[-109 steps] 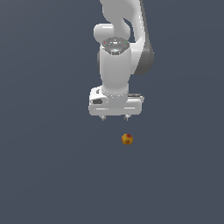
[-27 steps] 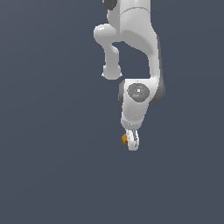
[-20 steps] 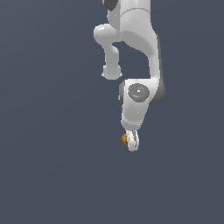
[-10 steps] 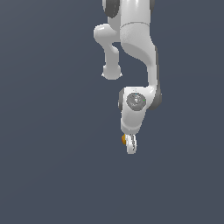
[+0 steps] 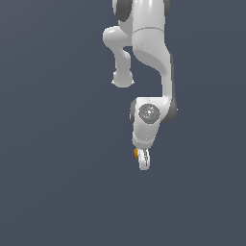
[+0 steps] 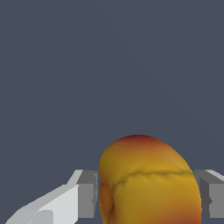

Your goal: Pick up the object and move it to a goal position.

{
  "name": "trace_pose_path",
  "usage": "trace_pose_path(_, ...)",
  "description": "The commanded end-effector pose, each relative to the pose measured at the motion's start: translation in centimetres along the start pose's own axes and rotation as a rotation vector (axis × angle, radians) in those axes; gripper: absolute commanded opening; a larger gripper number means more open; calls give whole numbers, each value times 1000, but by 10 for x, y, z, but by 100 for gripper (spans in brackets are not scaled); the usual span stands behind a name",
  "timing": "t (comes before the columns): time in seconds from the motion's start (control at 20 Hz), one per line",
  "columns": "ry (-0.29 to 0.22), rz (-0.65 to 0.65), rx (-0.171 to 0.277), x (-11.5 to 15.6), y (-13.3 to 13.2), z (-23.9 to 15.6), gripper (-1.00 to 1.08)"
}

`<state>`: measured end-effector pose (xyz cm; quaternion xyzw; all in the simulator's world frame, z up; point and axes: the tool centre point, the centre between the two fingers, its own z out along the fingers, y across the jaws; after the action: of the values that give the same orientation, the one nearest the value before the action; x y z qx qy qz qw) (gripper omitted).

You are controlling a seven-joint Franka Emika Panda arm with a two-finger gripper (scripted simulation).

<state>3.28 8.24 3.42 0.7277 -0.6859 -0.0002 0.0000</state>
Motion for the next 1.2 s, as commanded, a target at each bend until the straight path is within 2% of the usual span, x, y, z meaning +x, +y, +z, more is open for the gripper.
trace_pose_path(0.0,0,0,0,0,0,0,-100)
trace_pose_path(0.35,0,0,0,2,0,-2,-100)
trace_pose_path(0.6,0,0,0,15,2,-17,-100)
trace_pose_path(0.85,-1,0,0,43,6,-47,-100)
trace_pose_path(1.15,-2,1,0,93,13,-100,-100)
